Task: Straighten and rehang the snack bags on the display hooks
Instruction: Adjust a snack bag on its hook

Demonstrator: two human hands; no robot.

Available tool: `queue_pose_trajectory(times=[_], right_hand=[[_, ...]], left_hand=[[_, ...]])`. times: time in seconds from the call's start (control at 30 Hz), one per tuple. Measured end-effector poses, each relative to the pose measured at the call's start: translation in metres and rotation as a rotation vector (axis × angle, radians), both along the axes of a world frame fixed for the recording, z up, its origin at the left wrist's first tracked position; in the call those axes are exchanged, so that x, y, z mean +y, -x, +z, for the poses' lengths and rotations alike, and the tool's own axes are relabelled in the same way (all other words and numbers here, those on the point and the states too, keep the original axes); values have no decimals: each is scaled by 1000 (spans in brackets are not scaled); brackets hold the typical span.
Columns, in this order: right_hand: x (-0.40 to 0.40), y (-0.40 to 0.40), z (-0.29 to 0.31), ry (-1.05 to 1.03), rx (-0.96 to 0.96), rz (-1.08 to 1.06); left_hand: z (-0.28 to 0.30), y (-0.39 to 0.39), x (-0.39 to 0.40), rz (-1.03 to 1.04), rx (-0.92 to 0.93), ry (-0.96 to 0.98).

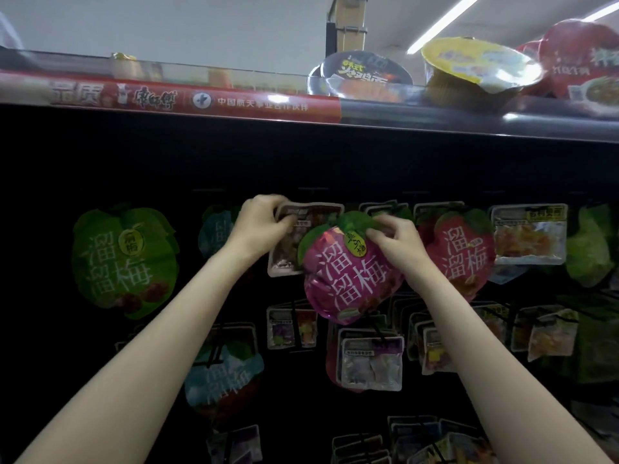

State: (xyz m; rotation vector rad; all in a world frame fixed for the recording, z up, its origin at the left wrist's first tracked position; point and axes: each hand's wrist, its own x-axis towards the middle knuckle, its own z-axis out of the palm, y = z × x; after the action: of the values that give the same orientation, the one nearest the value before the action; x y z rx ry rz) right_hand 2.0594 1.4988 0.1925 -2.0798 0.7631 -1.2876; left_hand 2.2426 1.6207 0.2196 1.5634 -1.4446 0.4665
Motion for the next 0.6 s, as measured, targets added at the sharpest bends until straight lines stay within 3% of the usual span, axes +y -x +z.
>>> queue_pose_trajectory(times=[0.13, 0.33, 0.47, 0.6], right_hand=[[-6, 4, -3, -99, -146, 84], [-1, -7, -11, 96, -93, 110], [8, -25, -11, 274, -229, 96], [9, -50, -10, 389, -193, -43]], left_hand=[[22, -1, 29, -122, -61, -248], [-8, -24, 65, 114, -180, -584], [-15, -36, 77, 157, -77, -590], [-8, -37, 81, 196, -103, -559]])
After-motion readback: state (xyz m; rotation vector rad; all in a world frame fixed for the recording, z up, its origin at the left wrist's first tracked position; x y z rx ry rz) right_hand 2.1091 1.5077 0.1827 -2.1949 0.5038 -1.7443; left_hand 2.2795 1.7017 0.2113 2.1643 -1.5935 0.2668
